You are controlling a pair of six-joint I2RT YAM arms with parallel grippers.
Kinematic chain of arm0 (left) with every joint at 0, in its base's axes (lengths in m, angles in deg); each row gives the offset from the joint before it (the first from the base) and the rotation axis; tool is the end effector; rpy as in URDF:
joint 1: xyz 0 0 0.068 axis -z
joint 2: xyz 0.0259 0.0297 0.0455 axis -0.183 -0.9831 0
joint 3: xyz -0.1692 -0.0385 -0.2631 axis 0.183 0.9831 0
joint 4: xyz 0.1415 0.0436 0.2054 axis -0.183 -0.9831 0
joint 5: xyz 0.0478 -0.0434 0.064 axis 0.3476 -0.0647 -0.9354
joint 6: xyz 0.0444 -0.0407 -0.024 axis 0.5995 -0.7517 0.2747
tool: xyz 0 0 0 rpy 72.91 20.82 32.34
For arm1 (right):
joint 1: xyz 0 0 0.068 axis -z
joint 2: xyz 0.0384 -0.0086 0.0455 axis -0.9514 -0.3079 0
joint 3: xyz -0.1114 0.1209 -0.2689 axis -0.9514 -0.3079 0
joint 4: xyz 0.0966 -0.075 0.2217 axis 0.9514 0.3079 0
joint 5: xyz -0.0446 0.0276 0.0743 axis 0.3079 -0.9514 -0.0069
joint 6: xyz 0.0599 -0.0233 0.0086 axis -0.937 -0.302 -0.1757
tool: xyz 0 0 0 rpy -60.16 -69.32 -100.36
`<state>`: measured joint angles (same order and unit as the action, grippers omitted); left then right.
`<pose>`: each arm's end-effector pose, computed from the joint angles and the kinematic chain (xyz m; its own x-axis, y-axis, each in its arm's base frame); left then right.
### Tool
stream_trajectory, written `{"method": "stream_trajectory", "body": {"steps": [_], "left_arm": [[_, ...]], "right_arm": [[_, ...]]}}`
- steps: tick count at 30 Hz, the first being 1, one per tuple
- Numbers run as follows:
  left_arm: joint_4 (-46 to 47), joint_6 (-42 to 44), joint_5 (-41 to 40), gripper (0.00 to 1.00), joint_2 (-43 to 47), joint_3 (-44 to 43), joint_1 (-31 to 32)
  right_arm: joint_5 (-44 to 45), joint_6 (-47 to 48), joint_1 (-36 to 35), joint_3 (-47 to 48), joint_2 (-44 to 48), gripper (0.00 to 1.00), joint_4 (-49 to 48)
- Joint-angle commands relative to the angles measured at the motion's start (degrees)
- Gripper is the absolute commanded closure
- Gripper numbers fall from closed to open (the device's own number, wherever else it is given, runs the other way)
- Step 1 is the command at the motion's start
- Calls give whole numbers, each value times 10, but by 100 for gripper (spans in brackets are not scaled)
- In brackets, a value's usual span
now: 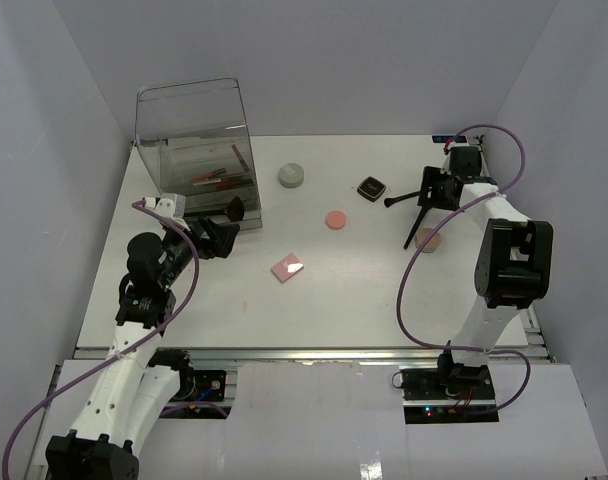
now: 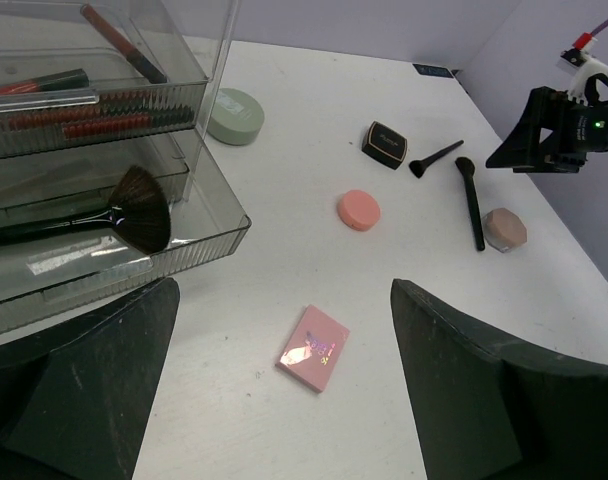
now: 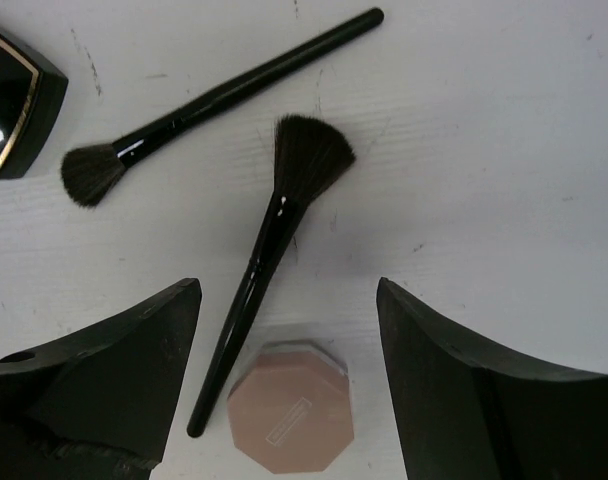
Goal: Organize the makeup
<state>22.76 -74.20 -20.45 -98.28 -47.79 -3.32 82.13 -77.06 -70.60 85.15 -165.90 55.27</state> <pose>0.1424 -0.0344 0.3235 -0.2574 -0.2828 -0.9240 0.3682 0.8554 -0.3643 0.4201 -0.0127 0.2563 -0.7172 0.1018 -0.6894 0.1129 0.9932 0.0292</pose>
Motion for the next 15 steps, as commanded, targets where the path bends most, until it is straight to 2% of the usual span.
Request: {"method": "stream_trajectory", "body": {"steps": [1,10,12,15], "left_arm": [[2,12,13,2,19,-2,-3],[1,13,0,2,35,-3,-3],[1,13,1,2,35,-3,-4],[1,13,1,2,35,-2,-4]], "right_arm": [[20,-11,-14,45,-32,24,39],[25,-22,-37,0,-45,27,39],[27,-23,-40,-3,-47,32,37],[37,-24,-47,-10,-55,34,33]]}}
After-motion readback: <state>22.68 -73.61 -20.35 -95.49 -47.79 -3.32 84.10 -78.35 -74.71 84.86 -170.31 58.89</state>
